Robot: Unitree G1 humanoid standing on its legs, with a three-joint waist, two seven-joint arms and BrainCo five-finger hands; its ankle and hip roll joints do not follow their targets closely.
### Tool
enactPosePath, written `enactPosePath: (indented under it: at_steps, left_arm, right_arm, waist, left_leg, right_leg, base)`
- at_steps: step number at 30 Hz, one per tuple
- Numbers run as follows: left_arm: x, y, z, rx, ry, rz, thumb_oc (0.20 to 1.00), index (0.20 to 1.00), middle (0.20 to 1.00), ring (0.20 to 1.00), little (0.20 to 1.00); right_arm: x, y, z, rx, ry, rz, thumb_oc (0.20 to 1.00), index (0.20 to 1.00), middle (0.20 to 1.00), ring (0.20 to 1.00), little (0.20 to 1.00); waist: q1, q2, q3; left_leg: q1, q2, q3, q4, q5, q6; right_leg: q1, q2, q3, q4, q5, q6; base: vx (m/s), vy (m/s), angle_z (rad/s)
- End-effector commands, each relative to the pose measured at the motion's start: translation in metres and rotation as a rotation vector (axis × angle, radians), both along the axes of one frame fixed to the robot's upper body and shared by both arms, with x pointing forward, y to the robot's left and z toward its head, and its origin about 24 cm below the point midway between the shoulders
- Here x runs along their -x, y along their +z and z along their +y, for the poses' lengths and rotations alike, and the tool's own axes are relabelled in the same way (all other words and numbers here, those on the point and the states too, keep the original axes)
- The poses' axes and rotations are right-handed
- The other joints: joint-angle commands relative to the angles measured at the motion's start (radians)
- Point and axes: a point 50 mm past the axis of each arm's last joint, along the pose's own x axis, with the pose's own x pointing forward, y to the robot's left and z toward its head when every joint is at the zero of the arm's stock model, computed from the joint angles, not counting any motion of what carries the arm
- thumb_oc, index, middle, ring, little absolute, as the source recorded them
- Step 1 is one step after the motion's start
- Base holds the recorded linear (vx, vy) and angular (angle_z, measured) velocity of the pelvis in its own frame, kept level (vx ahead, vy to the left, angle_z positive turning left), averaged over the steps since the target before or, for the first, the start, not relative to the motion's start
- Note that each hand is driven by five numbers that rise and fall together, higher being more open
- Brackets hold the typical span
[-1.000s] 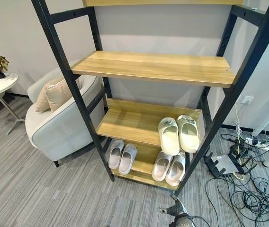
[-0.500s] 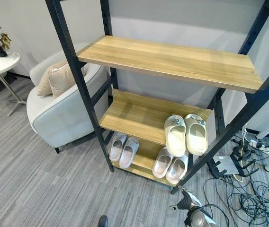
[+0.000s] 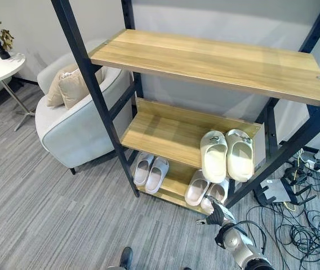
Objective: Arrange the slippers neatly on the shoe rack.
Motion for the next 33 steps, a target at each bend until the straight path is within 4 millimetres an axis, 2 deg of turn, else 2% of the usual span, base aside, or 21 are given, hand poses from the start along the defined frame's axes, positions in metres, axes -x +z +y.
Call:
enactPosePath:
  at_steps: [1, 14, 29, 33]
  left_arm:
    - [-0.016, 0.004, 0.008, -0.023, -0.040, -0.027, 1.000, 1.000, 1.000, 1.000, 1.000]
    - [-0.018, 0.002, -0.003, 0.004, -0.081, -0.043, 1.000, 1.000, 1.000, 1.000, 1.000]
    - [-0.018, 0.001, -0.010, 0.030, -0.092, -0.046, 1.000, 1.000, 1.000, 1.000, 1.000]
    - [-0.019, 0.001, -0.011, 0.035, -0.097, -0.051, 1.000, 1.000, 1.000, 1.000, 1.000]
  right_arm:
    - [-0.024, 0.025, 0.007, -0.030, 0.041, -0.137, 1.000, 1.000, 1.000, 1.000, 1.000]
    - [-0.044, 0.042, 0.002, -0.032, 0.008, -0.215, 1.000, 1.000, 1.000, 1.000, 1.000]
    - [-0.071, 0.061, 0.006, -0.055, -0.033, -0.298, 1.000, 1.000, 1.000, 1.000, 1.000]
    - [-0.079, 0.066, -0.002, -0.053, -0.083, -0.310, 1.000, 1.000, 1.000, 1.000, 1.000]
  waist:
    - [0.019, -0.026, -0.005]
    - [0.027, -0.019, 0.003]
    - [0.045, -0.012, 0.026]
    - [0.055, -0.010, 0.035]
  left_leg:
    - [-0.029, 0.015, -0.008, 0.004, -0.012, -0.025]
    - [-0.049, 0.010, -0.014, 0.004, -0.010, -0.022]
    - [-0.078, 0.006, -0.028, 0.004, -0.001, -0.021]
    - [-0.091, 0.003, -0.033, 0.004, 0.002, -0.021]
  right_leg:
    - [-0.074, -0.090, -0.018, 0.058, 0.033, 0.093]
    - [-0.089, -0.093, -0.023, 0.058, 0.035, 0.093]
    - [-0.113, -0.093, -0.027, 0.056, 0.042, 0.093]
    - [-0.121, -0.093, -0.028, 0.057, 0.044, 0.093]
  base:
    - [0.00, 0.000, 0.00]
    - [0.00, 0.000, 0.00]
    - [0.00, 0.000, 0.00]
    - [0.00, 0.000, 0.00]
